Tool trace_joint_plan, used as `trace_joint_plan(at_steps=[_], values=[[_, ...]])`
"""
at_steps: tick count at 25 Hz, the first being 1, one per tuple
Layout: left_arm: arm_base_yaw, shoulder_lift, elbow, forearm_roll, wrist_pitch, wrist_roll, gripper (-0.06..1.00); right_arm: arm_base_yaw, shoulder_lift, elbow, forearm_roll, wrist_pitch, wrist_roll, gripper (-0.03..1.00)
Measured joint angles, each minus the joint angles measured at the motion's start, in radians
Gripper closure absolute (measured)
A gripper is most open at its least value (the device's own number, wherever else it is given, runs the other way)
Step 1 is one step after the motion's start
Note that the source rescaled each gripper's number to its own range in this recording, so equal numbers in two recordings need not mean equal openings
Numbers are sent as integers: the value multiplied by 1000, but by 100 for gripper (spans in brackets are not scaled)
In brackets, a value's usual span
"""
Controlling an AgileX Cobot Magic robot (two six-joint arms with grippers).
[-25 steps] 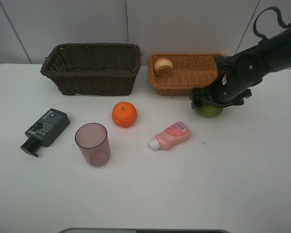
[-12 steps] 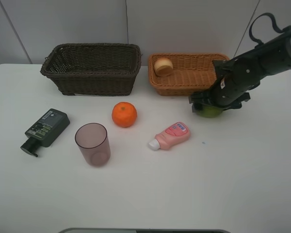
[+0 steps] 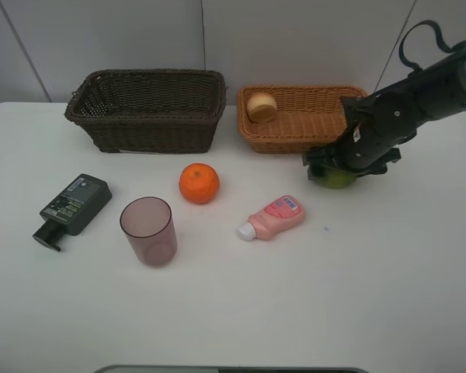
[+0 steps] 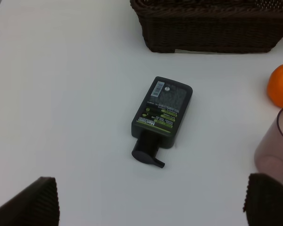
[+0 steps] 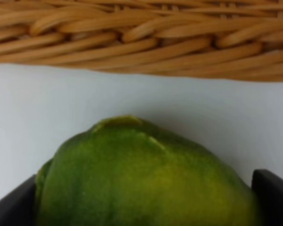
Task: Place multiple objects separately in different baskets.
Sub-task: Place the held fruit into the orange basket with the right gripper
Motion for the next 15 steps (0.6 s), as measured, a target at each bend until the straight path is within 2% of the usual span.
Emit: trace_joint_plan(at_steps=[7,11,15], values=[[0,0,0,0,0,0,-6,0,-5,0,1,15,0,18],[0,0,0,0,0,0,-6,1,-48,2,13,106,0,19],[0,0,0,0,0,0,-6,26,-132,2,22,236,-16,19]])
